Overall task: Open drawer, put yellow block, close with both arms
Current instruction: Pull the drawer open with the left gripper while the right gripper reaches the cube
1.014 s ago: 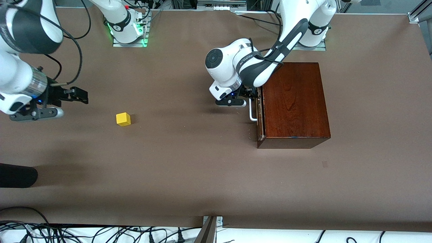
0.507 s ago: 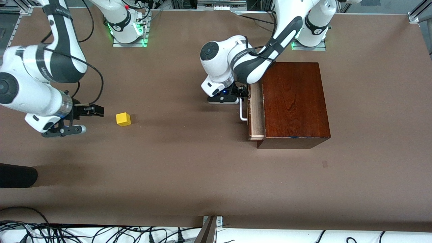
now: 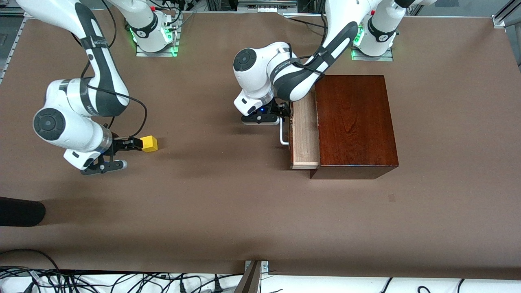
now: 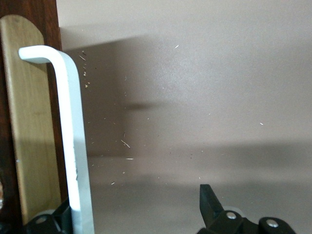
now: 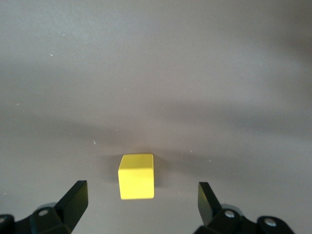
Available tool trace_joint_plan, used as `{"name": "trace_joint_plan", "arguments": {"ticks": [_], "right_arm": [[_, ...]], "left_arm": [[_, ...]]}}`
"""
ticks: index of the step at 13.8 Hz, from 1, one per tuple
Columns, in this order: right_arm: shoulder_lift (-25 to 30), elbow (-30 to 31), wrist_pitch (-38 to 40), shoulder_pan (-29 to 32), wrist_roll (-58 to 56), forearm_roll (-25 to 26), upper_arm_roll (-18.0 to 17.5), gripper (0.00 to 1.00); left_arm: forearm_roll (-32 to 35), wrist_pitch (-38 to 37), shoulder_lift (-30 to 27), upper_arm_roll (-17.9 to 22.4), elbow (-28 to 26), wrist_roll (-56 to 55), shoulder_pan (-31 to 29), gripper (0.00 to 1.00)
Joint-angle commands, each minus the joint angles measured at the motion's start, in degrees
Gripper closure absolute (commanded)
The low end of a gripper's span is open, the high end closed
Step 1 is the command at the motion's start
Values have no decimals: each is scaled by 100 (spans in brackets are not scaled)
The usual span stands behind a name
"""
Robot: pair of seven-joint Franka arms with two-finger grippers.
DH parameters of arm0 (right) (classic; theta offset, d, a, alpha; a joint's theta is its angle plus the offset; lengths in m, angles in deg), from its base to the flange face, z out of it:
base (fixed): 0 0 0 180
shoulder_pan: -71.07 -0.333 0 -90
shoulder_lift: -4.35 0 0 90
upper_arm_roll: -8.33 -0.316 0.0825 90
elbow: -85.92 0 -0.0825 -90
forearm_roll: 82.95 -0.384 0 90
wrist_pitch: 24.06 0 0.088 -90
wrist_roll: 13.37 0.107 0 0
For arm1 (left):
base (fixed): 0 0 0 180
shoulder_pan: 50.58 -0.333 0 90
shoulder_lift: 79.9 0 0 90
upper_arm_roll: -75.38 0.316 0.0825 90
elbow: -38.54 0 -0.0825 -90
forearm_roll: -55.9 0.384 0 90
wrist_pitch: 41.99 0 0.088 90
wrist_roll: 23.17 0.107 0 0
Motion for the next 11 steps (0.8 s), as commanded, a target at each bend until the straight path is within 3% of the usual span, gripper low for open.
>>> {"name": "trace_joint_plan", "arguments": {"ticks": [1,7,11], "right_arm": [[-20,324,-410,22,-177,-67,-53,0],[-56,1176,-1298,22,-230,-58,-141,0],[-56,1554,-1676,22,-387,-58,-132,0]], "left_arm": [[-167,324,311,-56,382,76,259,0],[-87,-914,302,-30,829,85,619,0],[-96,-1214,276,-21,980,94,699,0]]}}
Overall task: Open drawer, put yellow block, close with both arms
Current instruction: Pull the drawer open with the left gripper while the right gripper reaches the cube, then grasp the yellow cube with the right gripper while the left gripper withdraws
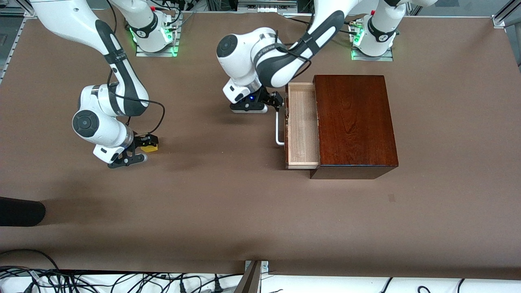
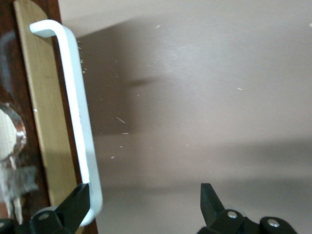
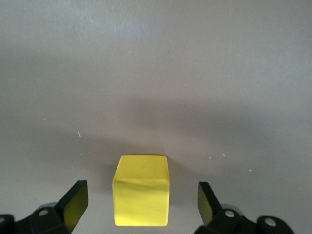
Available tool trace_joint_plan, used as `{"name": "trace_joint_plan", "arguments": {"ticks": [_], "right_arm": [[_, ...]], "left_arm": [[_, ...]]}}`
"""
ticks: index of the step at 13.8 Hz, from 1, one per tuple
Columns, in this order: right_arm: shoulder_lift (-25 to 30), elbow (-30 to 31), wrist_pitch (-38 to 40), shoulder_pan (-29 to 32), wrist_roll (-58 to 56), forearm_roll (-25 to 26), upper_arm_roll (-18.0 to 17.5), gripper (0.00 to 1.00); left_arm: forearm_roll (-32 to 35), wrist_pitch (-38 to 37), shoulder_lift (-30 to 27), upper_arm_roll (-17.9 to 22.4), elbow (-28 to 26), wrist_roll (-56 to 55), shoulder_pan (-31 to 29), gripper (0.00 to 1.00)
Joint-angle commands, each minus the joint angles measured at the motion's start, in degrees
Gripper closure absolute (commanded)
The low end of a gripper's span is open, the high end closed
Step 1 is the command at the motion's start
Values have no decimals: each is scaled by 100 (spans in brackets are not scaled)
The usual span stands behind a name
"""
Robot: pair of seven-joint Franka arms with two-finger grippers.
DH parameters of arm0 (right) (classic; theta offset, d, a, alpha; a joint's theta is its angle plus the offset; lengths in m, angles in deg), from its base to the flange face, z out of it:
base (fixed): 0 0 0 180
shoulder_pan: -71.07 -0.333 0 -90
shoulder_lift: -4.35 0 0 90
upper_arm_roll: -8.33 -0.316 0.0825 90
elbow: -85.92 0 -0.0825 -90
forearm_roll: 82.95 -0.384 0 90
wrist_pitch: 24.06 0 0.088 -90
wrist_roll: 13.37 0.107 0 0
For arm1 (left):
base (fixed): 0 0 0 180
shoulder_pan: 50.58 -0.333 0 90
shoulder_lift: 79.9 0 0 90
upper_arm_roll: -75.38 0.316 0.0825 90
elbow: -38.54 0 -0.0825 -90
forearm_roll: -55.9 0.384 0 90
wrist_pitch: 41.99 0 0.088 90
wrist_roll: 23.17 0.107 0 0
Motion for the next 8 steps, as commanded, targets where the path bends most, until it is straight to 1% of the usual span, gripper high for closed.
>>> {"name": "trace_joint_plan", "arguments": {"ticks": [1,2,3,4,5,6,7,8], "right_arm": [[86,347,-369,36,-249,-64,-28,0],[86,426,-465,37,-258,-64,-19,0],[86,479,-553,37,-258,-64,-19,3],[34,497,-641,37,-258,-64,-19,6],[7,497,-668,54,-267,-64,-19,12],[-19,488,-668,63,-267,-64,-19,22],[-28,471,-660,72,-241,-64,-19,35],[-37,453,-651,89,-171,-107,-19,49]], "left_arm": [[-125,-391,45,-18,380,34,24,0],[-186,-645,-131,-27,563,217,-28,0],[-274,-1030,-245,-36,800,585,-107,0],[-431,-1426,-351,-36,1055,997,-282,0],[-598,-1708,-439,-36,1266,1436,-527,0],[-713,-1868,-605,-45,1347,1911,-800,0],[-810,-1930,-807,-45,1348,2333,-1098,0],[-933,-1948,-1000,-45,1321,2729,-1406,0]]}}
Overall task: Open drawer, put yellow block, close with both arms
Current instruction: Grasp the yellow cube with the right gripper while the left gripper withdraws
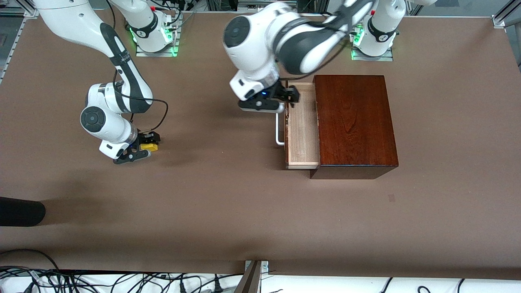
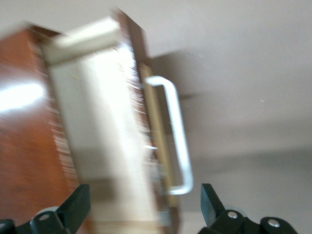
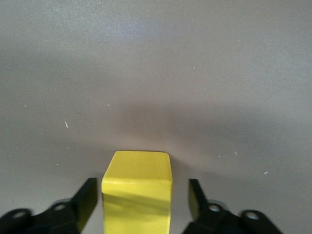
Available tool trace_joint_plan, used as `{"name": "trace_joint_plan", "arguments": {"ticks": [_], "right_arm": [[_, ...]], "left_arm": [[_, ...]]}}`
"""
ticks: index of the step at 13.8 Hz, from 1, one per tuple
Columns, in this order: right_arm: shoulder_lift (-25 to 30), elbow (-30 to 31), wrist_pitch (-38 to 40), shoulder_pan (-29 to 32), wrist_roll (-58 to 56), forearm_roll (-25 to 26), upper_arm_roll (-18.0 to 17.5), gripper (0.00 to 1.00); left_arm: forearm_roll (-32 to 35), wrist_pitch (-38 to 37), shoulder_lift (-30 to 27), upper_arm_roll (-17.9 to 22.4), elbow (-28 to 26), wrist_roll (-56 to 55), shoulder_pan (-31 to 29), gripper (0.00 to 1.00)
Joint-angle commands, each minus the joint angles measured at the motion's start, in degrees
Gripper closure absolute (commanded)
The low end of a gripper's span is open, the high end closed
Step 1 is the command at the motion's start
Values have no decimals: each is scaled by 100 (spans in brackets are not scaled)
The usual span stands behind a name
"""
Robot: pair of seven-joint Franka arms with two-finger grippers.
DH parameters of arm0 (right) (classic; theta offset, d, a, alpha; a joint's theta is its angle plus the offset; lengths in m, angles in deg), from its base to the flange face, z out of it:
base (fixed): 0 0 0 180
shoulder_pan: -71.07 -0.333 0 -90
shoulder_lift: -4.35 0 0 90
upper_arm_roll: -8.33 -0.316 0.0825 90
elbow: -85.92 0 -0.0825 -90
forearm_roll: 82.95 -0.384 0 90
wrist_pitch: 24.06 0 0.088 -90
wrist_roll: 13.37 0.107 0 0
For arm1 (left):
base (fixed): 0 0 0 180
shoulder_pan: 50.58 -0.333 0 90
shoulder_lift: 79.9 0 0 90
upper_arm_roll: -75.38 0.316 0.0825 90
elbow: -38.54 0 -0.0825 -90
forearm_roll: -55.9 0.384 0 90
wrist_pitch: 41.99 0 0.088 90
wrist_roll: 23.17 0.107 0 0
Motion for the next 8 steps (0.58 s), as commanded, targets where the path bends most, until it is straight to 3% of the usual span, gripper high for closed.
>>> {"name": "trace_joint_plan", "arguments": {"ticks": [1,3,5,8], "right_arm": [[10,12,-64,85,-19,-159,-22,69],[-8,-102,-11,85,95,-248,-22,100],[9,-199,103,59,183,-239,-22,100],[141,-978,1189,-3,210,-230,-31,100]], "left_arm": [[-421,-190,-540,-61,-67,1109,-882,0],[-719,-505,-891,-61,-85,1629,-1568,0],[-905,-681,-1208,-61,-111,2007,-2201,0],[-984,-797,-1464,-61,-94,2833,-2992,0]]}}
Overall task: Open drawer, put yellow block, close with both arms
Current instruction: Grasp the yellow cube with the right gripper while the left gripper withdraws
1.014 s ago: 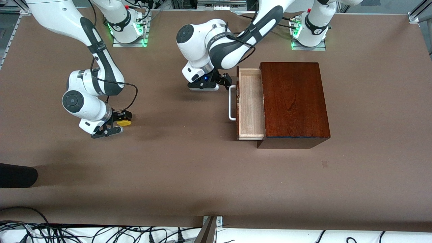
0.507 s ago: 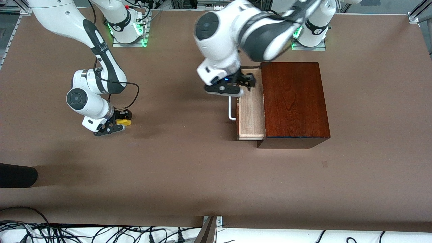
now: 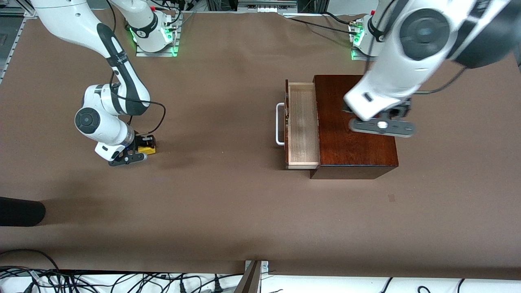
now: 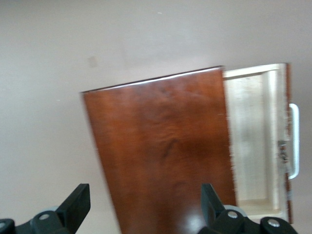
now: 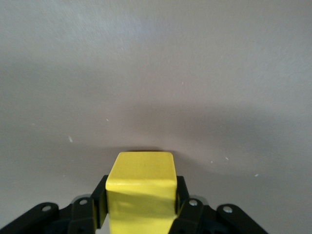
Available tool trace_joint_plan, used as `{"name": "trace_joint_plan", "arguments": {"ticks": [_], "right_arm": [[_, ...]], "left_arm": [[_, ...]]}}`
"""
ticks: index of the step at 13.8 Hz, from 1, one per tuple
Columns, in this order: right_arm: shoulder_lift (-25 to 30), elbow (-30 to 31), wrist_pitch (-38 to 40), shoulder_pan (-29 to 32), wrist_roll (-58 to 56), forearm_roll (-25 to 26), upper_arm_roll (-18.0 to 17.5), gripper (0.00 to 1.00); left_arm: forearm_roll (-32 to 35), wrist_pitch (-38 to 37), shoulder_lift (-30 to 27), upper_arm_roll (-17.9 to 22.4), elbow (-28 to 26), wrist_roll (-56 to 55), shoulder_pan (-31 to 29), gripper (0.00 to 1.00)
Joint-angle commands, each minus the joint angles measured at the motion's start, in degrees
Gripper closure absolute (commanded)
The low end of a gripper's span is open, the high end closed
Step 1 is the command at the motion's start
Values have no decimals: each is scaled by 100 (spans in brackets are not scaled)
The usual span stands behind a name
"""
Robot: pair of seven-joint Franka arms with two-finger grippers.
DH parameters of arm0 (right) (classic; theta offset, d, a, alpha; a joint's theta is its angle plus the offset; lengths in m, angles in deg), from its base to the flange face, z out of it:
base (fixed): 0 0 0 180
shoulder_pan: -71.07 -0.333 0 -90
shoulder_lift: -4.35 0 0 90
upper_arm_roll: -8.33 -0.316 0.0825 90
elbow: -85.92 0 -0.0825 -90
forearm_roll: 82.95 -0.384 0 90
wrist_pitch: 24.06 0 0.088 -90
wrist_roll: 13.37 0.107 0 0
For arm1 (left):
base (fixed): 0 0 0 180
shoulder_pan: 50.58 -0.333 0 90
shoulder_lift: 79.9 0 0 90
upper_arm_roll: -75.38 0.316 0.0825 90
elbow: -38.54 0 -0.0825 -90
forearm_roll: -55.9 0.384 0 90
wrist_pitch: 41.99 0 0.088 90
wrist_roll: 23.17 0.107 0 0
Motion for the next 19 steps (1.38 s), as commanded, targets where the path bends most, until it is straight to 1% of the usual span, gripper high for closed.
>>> {"name": "trace_joint_plan", "arguments": {"ticks": [1,3,5,6,7,8,9,10,11,12,13,15,16,17,19], "right_arm": [[136,-892,1237,-30,80,-84,-109,100],[136,-1551,2055,-47,238,-84,-346,100],[136,-2140,2548,-65,221,-76,-662,100],[136,-2361,2716,-65,230,-76,-881,100],[136,-2624,2883,-82,230,-76,-1197,100],[118,-2940,3120,-204,326,-49,-1435,100],[83,-3178,3322,-440,527,-23,-1489,100],[66,-3354,3420,-765,555,-14,-1499,100],[31,-3521,3430,-1081,555,3,-1490,100],[-22,-3680,3404,-1363,564,-5,-1499,100],[-83,-3847,3360,-1661,555,4,-1490,100],[-408,-4425,3359,-2207,529,134,-1490,100],[-566,-4681,3359,-2444,511,205,-1490,100],[-741,-4918,3351,-2708,485,293,-1490,100],[-1189,-5498,3377,-3226,284,608,-1481,100]], "left_arm": [[-165,-42,-257,-58,-89,580,-680,0],[-192,-7,-257,-93,-36,599,-1085,0],[-183,-7,-266,-84,-27,660,-1306,0],[-148,-16,-266,-76,-35,765,-1385,0],[-156,-7,-266,-49,-35,975,-1464,0],[-217,19,-275,-6,-62,1273,-1569,0],[-453,124,-414,299,-158,1485,-1483,0],[-882,369,-598,885,-359,1583,-1230,0],[-1321,693,-974,1492,-909,1636,-888,0],[-1421,1149,-1344,1854,-1462,1645,-641,0],[-1422,1571,-1704,2067,-2007,1637,-500,0],[-1387,1969,-2425,2139,-2958,1610,-455,0],[-1161,1997,-2594,2165,-3136,1610,-315,0],[-897,1936,-2613,2227,-3138,1610,-148,0],[-894,1857,-2526,2236,-3033,1628,-181,0]]}}
